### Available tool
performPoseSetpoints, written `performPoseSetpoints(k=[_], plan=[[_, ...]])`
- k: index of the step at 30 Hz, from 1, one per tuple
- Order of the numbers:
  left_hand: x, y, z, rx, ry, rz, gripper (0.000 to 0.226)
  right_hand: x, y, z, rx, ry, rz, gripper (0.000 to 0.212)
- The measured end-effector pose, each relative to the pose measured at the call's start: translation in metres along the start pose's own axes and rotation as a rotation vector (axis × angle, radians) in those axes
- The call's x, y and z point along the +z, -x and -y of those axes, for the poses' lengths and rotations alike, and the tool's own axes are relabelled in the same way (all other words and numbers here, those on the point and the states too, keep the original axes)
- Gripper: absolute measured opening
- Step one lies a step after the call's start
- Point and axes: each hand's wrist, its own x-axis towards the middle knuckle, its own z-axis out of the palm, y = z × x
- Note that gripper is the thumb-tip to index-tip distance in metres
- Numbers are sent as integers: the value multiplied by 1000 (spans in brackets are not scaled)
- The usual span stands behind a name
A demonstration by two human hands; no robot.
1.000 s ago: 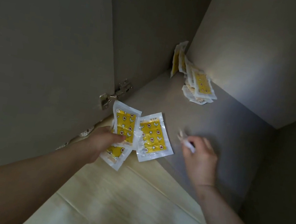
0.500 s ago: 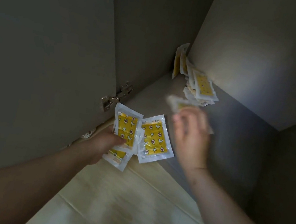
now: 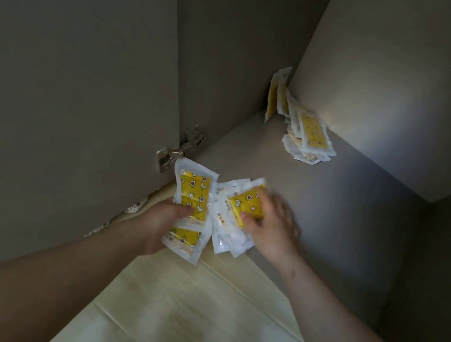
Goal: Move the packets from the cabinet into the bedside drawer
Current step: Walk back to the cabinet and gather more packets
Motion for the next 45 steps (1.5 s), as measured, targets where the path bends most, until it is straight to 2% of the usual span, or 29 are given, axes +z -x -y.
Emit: performPoseSetpoints(k=[2,6,10,13,17,20,26,31,35,37,41,45], plan=[[7,0,-2,-3,51,30,17,7,4,3,-51,59,57,62],[23,2,-6,52,29,56,22,10,14,9,-110,-14,-11,68],[29,1,-8,100,-48,-51,18,5,13,13,-12,-113,-19,88],[29,1,-9,121,-45,-74,12,3,9,13,33,-137,-14,95],[29,1,-12,149,-3,-19,12,1,3,13,60,-222,-9,90],[38,1,-18,107,45,-2,16,-1,-4,9,101,-305,-77,85],[56,-4,-26,70,64,-28,16,3,-9,6,145,-198,-162,83],[62,-10,-40,116,-27,-102,15,7,-14,7,156,-202,-222,82],[63,-17,-45,199,-217,-216,27,11,-17,14,193,-230,-242,83],[66,-17,-41,182,-243,-251,32,11,-15,14,221,-238,-257,83],[63,-14,-34,169,-213,-218,24,11,-10,18,225,-188,-274,81],[61,-12,-36,181,-268,-196,29,10,-14,24,209,-212,-271,76]])
